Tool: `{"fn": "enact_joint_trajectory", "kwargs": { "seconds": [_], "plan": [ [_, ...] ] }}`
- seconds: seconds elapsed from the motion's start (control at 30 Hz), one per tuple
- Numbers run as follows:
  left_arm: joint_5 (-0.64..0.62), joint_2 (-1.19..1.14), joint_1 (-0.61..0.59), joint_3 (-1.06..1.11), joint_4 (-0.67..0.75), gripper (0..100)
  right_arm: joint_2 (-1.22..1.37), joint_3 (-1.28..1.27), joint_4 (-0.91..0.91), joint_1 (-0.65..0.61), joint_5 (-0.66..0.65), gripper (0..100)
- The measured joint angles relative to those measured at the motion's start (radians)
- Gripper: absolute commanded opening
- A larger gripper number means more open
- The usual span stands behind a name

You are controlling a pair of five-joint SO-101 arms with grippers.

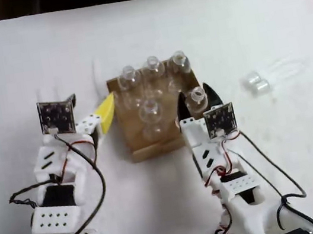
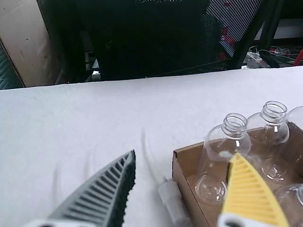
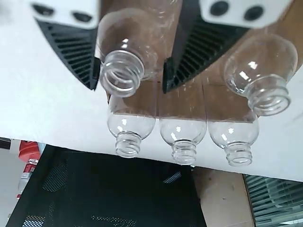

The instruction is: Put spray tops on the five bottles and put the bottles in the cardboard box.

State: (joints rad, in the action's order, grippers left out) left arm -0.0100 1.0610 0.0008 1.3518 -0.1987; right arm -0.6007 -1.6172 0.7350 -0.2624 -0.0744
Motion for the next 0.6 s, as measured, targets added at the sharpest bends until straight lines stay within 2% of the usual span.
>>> {"fn": "enact_joint_trajectory", "kwargs": {
  "seconds": [0.5, 0.6],
  "plan": [
    [0.000, 0.000, 0.000, 0.000, 0.026, 29, -0.005, 0.000, 0.000, 0.000, 0.000, 18.9],
    [0.000, 0.000, 0.000, 0.000, 0.026, 29, -0.055, -0.028, -0.002, 0.000, 0.000, 23.7]
  ]
}}
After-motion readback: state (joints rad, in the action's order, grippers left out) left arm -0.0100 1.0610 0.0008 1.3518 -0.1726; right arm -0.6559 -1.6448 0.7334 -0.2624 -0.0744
